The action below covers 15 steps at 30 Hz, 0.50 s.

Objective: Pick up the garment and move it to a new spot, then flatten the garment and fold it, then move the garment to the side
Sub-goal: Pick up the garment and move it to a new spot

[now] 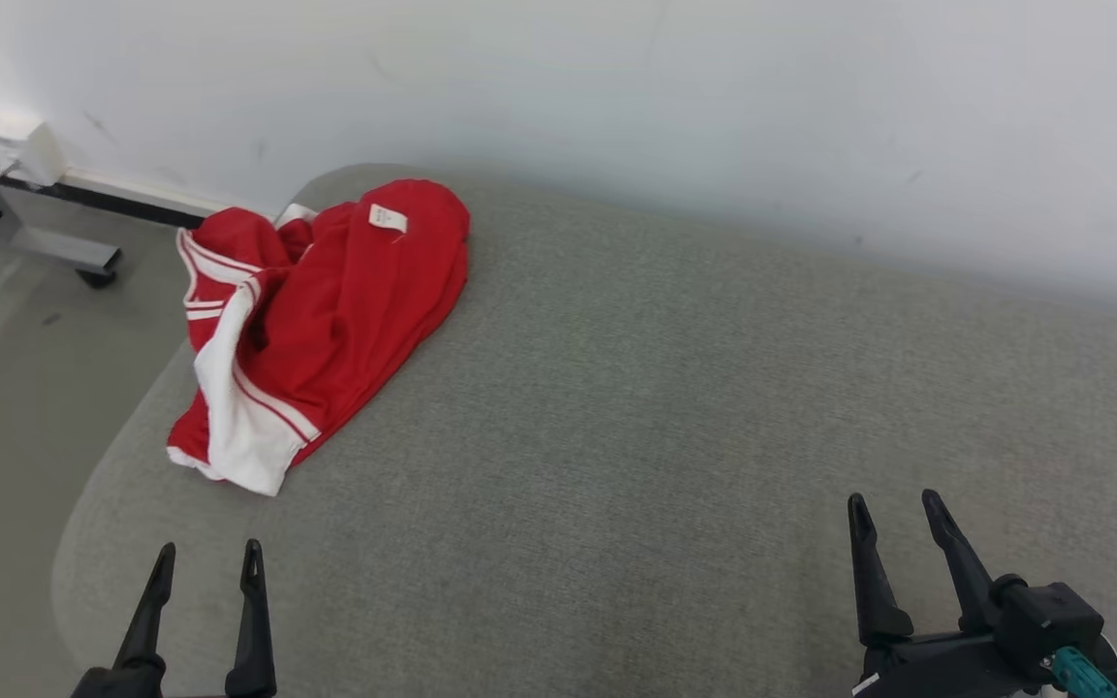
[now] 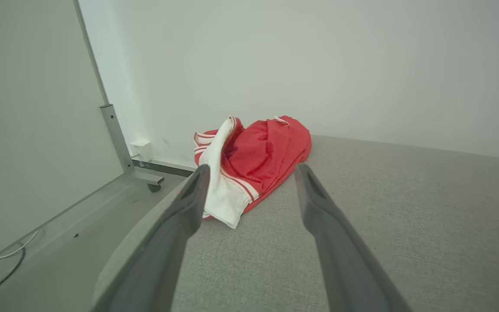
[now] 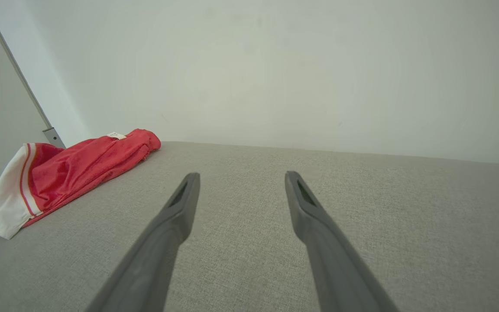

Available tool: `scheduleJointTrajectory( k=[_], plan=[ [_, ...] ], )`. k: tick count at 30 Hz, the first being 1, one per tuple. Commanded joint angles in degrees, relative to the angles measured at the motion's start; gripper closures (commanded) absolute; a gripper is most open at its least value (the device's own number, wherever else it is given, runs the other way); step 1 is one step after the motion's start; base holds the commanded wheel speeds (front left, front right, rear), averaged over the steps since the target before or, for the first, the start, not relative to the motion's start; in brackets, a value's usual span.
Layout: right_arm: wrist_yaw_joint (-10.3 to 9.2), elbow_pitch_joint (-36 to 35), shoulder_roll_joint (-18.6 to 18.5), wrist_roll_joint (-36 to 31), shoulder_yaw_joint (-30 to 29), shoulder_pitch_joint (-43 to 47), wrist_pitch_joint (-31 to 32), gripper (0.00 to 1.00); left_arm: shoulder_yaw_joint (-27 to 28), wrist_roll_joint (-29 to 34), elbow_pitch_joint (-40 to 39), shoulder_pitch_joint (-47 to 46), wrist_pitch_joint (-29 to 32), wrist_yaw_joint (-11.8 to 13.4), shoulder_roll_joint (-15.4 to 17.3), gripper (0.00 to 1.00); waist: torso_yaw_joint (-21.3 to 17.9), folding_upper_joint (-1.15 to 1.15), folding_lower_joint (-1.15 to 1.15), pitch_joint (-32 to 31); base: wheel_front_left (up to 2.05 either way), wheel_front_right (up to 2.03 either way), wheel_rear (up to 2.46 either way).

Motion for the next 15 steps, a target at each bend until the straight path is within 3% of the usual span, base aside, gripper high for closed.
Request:
scheduleJointTrajectory(
  k=[1,9,15],
  plan=[
    [-0.14,0.04,-0.14,-0.33,0.1,-0.13,0.06,0.0,0.13,0.11,0.0,0.35,-0.19,0.29,-0.21,0.0,4.32,0.0,0.0,1.06,0.0,0.0,0.0],
    [-0.14,0.28,-0.15,-0.41,0.59,-0.49,0.18,0.0,0.76,0.23,0.22,0.63,-0.2,0.88,-0.49,0.0,9.63,0.0,0.0,1.15,0.0,0.0,0.0],
    [-0.14,1.28,-0.15,-0.52,2.62,-2.49,0.53,0.0,3.02,-0.59,-1.41,1.85,-0.2,1.68,-0.69,0.0,10.58,0.0,0.0,2.23,0.0,0.0,0.0]
  ],
)
